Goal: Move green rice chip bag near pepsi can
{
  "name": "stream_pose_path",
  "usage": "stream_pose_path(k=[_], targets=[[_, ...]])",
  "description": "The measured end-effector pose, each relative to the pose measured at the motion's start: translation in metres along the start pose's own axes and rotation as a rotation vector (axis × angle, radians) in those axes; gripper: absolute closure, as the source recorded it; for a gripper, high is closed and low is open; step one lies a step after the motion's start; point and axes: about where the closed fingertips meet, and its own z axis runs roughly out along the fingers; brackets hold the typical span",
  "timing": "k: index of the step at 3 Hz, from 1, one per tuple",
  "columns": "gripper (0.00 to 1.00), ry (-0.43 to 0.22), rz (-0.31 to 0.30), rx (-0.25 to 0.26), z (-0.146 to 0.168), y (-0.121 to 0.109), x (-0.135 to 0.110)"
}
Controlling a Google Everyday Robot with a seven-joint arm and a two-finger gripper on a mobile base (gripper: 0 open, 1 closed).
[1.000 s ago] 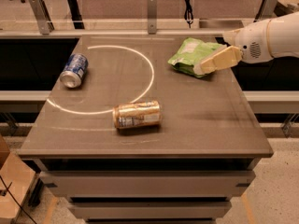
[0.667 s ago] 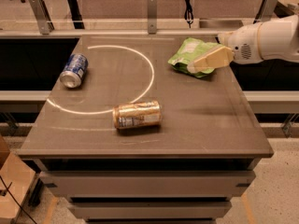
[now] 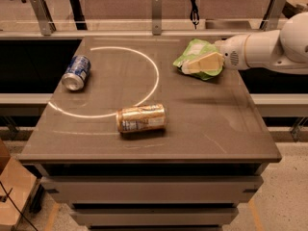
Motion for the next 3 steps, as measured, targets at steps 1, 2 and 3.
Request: stream_pose_path(k=[1,2,3], targets=[[0.0,-0.018,0.012,0.043,0.017,-0.019,0.006],[0.0,-0.029,0.007,0.091,0.027,-0.041,0.011],[0.0,-0.013,-0.003,0.127,0.037,-0.059,0.019]])
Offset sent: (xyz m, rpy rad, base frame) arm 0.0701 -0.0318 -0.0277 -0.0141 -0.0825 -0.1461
